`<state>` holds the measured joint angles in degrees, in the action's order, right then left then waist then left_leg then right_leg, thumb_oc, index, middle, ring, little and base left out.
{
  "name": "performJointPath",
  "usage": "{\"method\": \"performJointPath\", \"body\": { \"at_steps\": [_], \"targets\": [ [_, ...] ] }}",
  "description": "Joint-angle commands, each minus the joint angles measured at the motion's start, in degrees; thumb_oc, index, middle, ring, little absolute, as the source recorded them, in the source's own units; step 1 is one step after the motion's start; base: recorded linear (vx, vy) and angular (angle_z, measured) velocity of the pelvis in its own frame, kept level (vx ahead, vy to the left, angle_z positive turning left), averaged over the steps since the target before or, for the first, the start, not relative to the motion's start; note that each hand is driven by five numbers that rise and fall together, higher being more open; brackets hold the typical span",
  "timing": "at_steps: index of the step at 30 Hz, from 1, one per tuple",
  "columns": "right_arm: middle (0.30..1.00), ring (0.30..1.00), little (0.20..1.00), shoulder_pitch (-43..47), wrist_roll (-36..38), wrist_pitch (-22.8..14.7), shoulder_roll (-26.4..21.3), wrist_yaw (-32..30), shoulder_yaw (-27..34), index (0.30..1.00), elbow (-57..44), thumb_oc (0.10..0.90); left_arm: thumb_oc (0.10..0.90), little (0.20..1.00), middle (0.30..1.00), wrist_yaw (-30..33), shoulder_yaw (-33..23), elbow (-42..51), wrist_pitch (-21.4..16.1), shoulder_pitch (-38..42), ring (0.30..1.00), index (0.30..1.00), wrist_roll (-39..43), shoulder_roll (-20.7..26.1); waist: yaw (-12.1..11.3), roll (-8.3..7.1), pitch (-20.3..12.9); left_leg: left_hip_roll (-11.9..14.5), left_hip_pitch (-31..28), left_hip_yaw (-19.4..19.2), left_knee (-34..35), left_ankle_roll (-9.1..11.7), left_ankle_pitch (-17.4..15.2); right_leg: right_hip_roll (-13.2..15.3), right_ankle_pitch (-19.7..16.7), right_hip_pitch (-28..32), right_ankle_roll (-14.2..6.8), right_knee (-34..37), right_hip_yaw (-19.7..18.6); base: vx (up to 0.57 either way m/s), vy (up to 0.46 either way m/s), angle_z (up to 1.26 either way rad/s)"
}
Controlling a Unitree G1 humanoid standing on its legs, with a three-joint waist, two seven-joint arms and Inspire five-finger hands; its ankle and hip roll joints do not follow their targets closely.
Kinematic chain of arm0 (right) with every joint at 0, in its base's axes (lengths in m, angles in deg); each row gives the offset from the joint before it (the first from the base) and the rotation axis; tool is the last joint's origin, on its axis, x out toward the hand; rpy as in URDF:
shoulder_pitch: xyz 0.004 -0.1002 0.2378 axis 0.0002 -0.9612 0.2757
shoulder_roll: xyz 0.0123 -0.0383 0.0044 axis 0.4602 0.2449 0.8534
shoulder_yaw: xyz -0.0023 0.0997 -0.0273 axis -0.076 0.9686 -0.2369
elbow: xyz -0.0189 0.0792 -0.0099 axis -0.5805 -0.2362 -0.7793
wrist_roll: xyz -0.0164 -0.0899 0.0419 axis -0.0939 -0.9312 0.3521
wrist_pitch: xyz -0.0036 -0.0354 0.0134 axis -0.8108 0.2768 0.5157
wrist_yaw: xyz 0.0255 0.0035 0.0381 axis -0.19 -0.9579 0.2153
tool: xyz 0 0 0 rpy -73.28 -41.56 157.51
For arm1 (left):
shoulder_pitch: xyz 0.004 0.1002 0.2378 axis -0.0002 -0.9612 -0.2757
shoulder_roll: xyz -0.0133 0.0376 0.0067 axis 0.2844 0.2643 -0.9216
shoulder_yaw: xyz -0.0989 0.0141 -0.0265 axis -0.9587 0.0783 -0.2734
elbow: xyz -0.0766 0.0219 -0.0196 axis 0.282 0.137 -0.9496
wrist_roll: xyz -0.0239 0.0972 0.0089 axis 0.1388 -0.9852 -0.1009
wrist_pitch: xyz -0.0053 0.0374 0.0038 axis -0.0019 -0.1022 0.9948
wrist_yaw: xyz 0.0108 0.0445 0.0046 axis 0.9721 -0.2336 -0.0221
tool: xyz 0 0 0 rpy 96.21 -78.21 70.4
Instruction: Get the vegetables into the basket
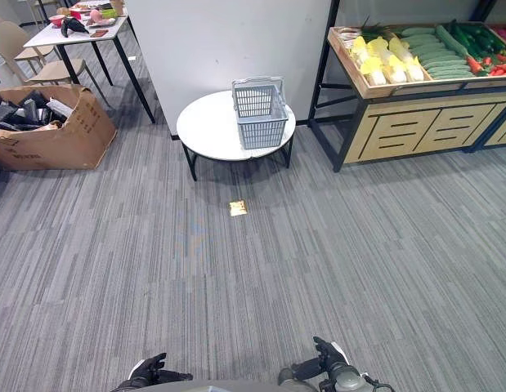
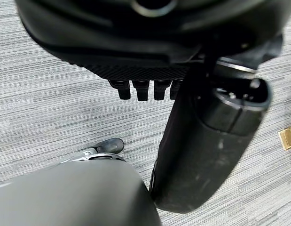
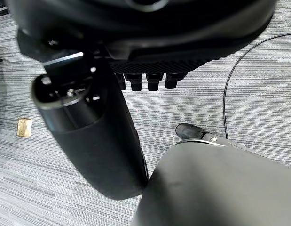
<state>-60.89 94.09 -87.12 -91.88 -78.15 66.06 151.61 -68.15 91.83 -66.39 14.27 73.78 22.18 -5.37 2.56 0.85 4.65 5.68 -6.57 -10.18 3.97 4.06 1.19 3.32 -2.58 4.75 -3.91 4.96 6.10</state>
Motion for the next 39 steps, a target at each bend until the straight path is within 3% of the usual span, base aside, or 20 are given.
{"method": "performJointPath", "body": {
  "at_steps": [1, 26, 34, 39],
  "targets": [
    [1.0, 1.0, 1.0, 0.13, -1.07, 0.41, 0.69, 0.12, -2.45, 1.0, 3.55, 0.9, 0.9, 1.0, 1.0, -0.08, 0.54, -3.69, -0.4, 0.4, 1.0, 1.0, -0.01, -0.04, 0.69, -3.32, -0.29, 0.95, -0.78, 0.56, 1.03, 1.91, -0.27, 4.29, -2.26, -0.4, -4.37, 0.04, -1.04, 0.0, 0.0, 0.0],
    [1.0, 1.0, 1.0, 1.07, -0.81, 0.75, 0.65, 0.42, -3.38, 1.0, 2.88, 0.9, 0.9, 1.0, 1.0, 0.0, 0.61, -4.54, 0.33, 0.92, 1.0, 1.0, 1.24, -0.42, 0.7, -2.95, 0.76, 2.34, -0.68, 1.23, 1.03, 2.81, 0.34, 2.87, -1.14, 0.22, -3.46, 0.04, -0.11, 0.0, -0.007, 0.0],
    [1.0, 1.0, 1.0, 2.48, 0.74, 0.78, -0.61, 0.35, -3.06, 1.0, 2.47, 0.9, 0.9, 1.0, 1.0, -0.13, 0.79, -3.85, 0.43, 2.48, 1.0, 1.0, 3.58, -0.11, 0.81, -2.75, 3.11, 3.62, 0.55, 1.68, 1.03, 3.33, 1.89, 1.86, -0.6, -0.85, -2.32, -0.73, 0.15, 0.01, -0.061, 0.02],
    [1.0, 1.0, 1.0, 3.15, 1.0, 0.83, -1.82, 0.43, -3.09, 1.0, 2.41, 0.9, 0.9, 1.0, 1.0, -0.65, 0.16, -3.52, 0.6, 3.61, 1.0, 1.0, 5.88, 0.27, 0.76, -2.94, 5.37, 5.1, 5.5, 3.55, -8.65, 3.51, 1.51, 0.33, 2.3, -3.53, 0.08, -5.85, -0.14, 0.01, -0.176, 0.13]
  ]
}}
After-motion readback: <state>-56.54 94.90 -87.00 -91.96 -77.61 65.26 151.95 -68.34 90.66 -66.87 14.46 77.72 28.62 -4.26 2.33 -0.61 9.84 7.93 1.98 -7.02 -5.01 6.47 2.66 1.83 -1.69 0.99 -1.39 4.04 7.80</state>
